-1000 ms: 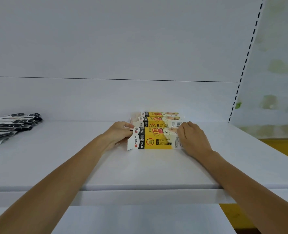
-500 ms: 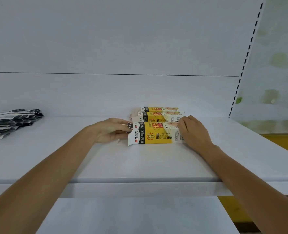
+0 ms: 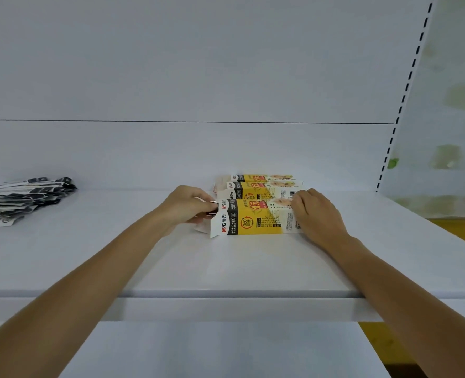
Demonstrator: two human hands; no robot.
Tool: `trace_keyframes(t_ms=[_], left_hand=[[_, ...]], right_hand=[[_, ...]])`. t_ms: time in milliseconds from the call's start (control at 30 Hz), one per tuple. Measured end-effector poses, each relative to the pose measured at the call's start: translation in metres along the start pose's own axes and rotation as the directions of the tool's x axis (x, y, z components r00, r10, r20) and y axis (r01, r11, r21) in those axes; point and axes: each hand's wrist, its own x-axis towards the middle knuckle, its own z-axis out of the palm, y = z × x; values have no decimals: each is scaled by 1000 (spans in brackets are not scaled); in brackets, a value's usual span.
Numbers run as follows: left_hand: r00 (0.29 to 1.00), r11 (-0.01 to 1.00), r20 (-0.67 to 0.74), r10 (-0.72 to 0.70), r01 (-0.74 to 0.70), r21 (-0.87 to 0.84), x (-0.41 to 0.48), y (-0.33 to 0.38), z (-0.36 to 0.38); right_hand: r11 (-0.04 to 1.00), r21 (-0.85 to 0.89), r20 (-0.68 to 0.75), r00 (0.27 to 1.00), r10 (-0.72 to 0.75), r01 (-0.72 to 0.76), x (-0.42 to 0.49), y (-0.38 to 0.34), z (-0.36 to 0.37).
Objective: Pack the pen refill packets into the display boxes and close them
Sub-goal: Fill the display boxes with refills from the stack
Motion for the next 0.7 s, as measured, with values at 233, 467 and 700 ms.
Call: trace_keyframes(t_ms=[233, 467, 700], left_hand=[[959, 996, -273, 80, -65, 64, -2, -5, 11], [962, 995, -272, 25, -52, -90, -2, -7, 14], [997, 971, 35, -72, 78, -226, 1, 1, 9]], right_hand=[[997, -40, 17, 997, -72, 72, -1, 2, -2], [990, 95, 82, 992, 96, -104, -1, -5, -11], [984, 120, 74, 989, 125, -134, 3, 1, 1]])
